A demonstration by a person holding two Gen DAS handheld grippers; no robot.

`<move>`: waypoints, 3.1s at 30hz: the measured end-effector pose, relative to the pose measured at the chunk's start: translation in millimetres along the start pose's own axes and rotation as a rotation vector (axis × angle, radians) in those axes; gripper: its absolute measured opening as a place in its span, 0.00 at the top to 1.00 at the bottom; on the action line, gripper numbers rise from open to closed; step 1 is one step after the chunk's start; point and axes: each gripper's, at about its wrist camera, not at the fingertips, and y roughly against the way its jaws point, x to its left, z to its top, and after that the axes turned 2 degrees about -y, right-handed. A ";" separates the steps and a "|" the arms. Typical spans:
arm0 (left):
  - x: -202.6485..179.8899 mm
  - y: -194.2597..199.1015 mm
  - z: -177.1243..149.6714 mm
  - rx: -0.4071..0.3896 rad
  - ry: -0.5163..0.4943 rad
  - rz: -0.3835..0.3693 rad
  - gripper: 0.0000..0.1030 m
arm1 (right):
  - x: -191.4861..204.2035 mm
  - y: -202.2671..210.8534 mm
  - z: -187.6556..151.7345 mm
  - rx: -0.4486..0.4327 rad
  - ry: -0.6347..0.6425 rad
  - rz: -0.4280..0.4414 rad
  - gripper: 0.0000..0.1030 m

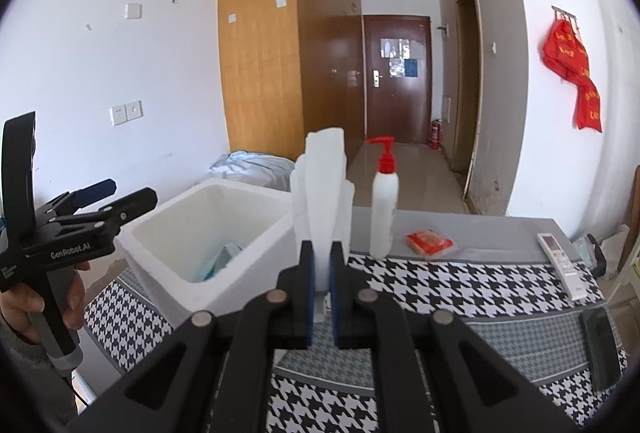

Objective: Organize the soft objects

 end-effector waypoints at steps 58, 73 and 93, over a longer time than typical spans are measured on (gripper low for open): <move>62.7 53.1 -23.1 -0.012 0.082 0.138 0.01 | 86.2 -49.2 9.1 0.068 0.103 0.194 0.33; 38.0 78.6 -20.4 -0.045 0.044 0.074 0.01 | 61.3 5.8 2.7 -0.026 0.004 0.157 0.00; -14.2 107.8 -17.3 -0.087 0.006 0.012 0.01 | 27.3 63.9 -12.6 -0.097 -0.006 0.079 0.00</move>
